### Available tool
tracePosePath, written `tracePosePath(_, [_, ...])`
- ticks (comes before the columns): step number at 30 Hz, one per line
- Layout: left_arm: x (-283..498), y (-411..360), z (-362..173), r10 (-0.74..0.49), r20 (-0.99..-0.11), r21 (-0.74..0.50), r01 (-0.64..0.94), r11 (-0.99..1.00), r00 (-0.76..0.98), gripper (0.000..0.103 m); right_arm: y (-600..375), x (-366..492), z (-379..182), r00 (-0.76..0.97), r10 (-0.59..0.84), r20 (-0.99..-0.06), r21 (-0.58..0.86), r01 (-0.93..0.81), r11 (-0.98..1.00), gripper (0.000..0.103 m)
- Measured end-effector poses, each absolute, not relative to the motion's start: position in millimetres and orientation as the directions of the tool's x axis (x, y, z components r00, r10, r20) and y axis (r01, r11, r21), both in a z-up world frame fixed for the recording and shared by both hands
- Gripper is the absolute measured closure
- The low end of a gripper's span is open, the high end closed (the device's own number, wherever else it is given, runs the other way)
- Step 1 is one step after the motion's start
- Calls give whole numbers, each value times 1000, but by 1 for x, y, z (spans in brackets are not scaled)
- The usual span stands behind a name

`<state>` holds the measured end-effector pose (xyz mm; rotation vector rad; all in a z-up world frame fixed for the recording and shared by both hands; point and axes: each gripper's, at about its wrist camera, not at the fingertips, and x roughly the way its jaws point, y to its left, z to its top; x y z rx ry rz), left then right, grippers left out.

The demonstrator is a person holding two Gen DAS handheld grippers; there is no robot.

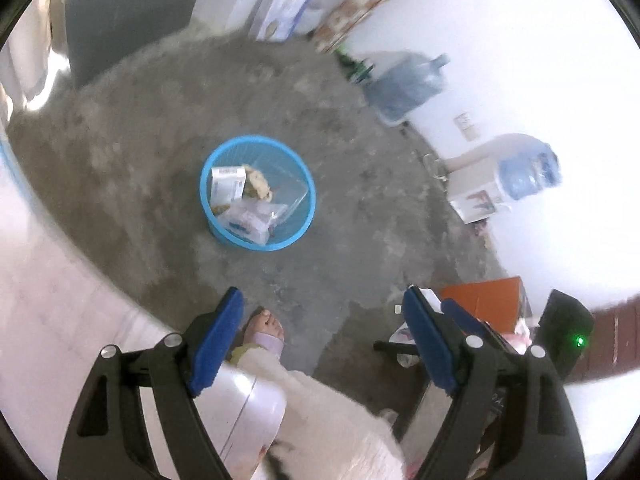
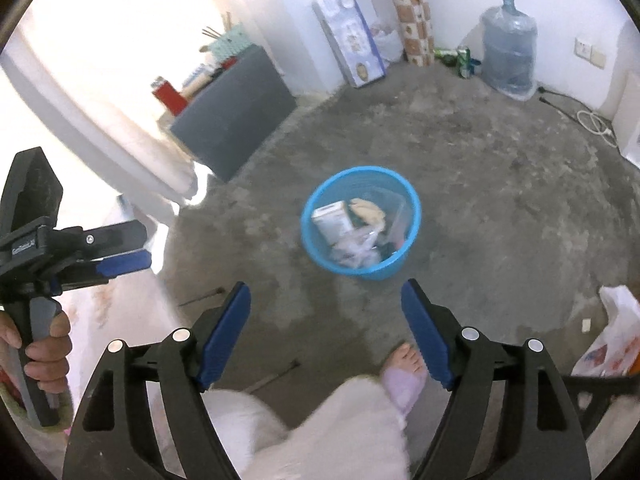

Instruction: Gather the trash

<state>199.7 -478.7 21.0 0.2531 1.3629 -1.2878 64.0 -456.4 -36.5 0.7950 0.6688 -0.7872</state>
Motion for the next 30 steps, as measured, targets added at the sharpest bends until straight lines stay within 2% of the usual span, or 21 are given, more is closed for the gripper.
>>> tracePosePath(4, [199, -413, 57, -629, -757, -467, 819, 333, -176, 20, -408, 89, -19, 564, -370, -738, 336, 783, 524, 26])
tracePosePath(8, [194, -350, 66, -687, -726, -399, 833, 383, -32, 18, -370, 98, -4, 575, -418, -703, 288, 768, 572, 21])
tracePosePath(13, [169, -275, 62, -719, -685, -372, 792, 484, 118, 14, -327, 94, 3, 550, -489, -677, 207, 780, 591, 14])
tracePosePath(17, [142, -224, 57, -698, -649, -279, 759, 588, 302, 6, -285, 101, 2, 545, -520, -658, 99, 747, 657, 8])
tracePosePath(23, [101, -172, 48, -544, -602, -39, 659, 751, 584, 6, -236, 115, -7, 574, -525, -629, -50, 644, 764, 8])
tracePosePath(26, [90, -156, 39, -513, -610, -32, 628, 778, 604, 6, -222, 122, -13, 566, -505, -651, -87, 605, 791, 8])
tracePosePath(30, [85, -138, 27, -488, -630, -98, 562, 822, 604, 6, -208, 117, -10, 546, -540, -641, -111, 630, 769, 8])
